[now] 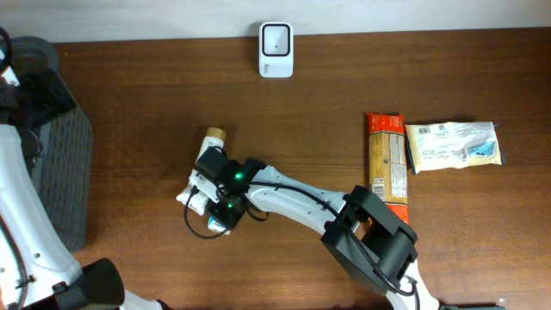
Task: Scan the item barcode
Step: 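Move right gripper to the green-white tissue pack and grasp it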
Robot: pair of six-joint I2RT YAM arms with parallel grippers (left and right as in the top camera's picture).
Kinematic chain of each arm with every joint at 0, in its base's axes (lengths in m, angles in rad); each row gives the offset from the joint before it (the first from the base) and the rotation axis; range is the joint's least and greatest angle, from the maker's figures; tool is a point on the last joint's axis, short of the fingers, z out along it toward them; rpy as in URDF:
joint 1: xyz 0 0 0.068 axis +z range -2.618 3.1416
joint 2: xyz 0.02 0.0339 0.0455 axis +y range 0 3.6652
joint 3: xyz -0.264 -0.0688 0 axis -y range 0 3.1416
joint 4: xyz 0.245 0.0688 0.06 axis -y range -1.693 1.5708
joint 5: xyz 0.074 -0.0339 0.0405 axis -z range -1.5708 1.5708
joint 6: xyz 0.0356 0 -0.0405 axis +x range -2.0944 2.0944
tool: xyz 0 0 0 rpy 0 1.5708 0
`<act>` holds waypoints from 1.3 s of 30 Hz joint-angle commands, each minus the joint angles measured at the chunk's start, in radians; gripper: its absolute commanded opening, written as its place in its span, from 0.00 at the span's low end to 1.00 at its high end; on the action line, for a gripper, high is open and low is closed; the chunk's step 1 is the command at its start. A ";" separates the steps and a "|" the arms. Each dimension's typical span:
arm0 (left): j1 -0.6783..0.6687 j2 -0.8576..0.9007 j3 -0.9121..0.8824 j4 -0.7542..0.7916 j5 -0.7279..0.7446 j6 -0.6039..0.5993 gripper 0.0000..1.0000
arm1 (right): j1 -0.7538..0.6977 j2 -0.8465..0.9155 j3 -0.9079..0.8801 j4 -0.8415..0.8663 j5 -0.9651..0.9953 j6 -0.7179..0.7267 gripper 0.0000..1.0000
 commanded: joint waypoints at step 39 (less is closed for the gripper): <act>0.003 -0.006 0.006 -0.001 -0.003 0.016 0.99 | -0.166 -0.013 -0.100 0.129 0.016 0.694 0.34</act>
